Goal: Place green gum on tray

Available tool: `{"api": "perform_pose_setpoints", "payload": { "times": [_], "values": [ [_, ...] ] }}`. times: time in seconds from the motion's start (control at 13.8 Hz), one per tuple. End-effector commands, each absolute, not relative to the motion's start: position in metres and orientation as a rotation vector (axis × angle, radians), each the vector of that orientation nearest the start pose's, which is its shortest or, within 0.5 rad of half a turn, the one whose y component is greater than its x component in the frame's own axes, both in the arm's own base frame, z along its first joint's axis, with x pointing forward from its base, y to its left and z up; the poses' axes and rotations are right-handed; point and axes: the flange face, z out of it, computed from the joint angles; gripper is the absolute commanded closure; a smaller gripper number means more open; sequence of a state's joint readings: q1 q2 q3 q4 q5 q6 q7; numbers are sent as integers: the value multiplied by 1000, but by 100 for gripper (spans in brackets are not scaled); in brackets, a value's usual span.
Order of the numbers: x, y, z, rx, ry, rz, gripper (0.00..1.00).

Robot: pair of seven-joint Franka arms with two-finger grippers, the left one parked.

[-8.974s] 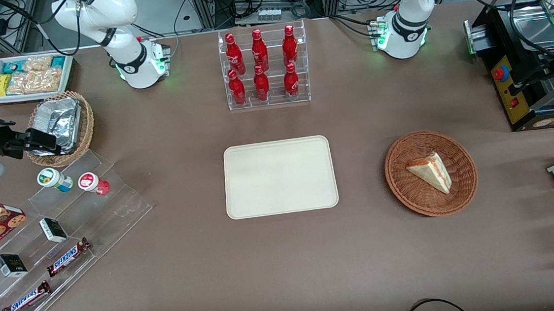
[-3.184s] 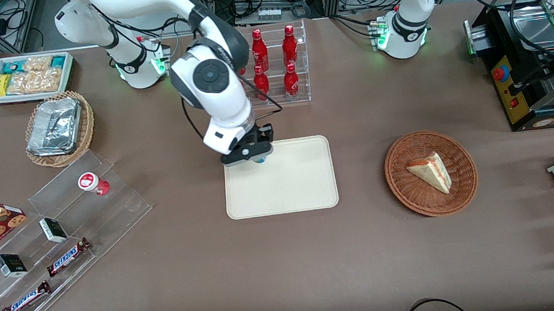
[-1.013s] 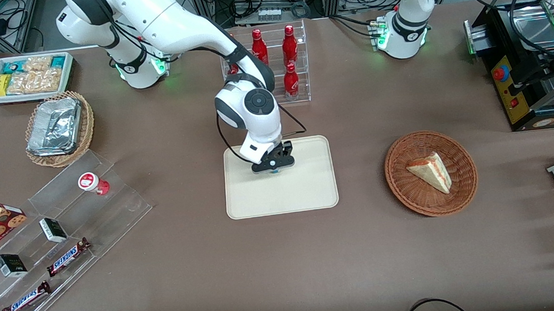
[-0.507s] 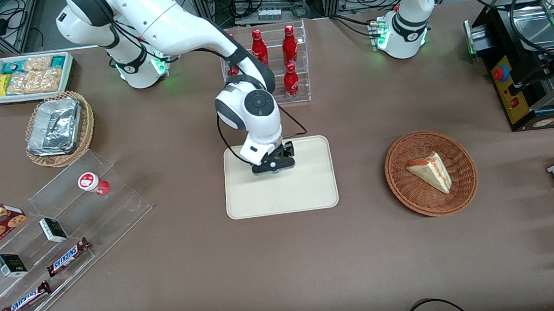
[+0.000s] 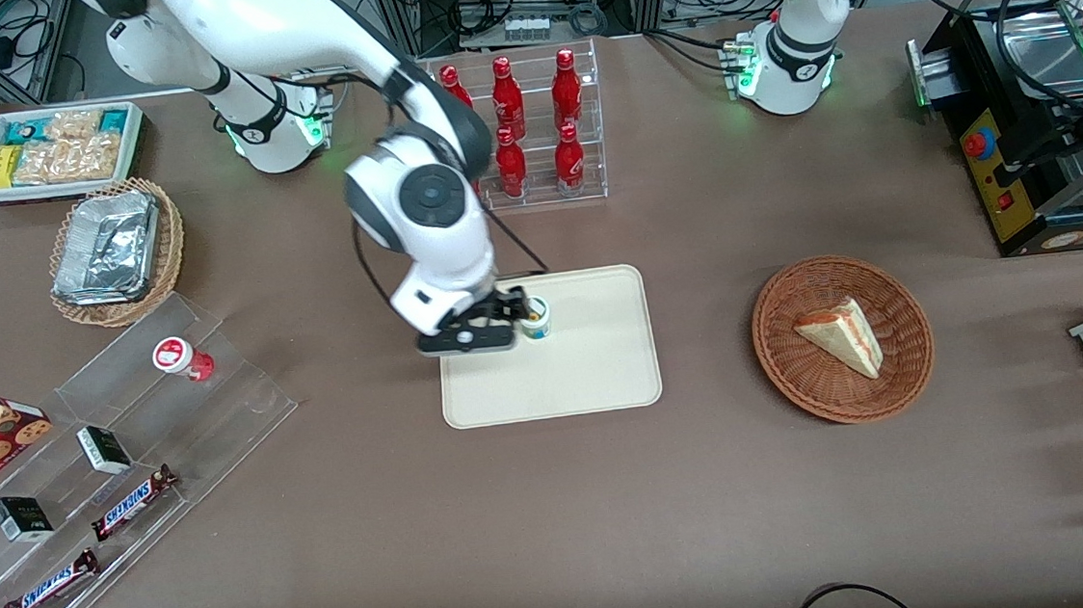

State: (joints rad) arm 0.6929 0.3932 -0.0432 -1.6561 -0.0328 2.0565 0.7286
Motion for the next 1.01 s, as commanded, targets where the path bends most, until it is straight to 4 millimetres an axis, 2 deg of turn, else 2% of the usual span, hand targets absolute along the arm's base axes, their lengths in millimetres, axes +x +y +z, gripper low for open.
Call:
{"api": "perform_pose_setpoints", "payload": {
  "times": [0.0,0.14,0.29,0.58,0.8,0.94],
  "values": [
    [514,347,448,-3182,168,-16,0],
    [505,315,483,-3175,166,2,0],
    [495,274,511,-3151,238,52,0],
    [486,185,559,-3148,136,75,0],
    [492,118,574,-3145,17,103,0],
    [501,84,576,-3136,-36,108,0]
  ]
}}
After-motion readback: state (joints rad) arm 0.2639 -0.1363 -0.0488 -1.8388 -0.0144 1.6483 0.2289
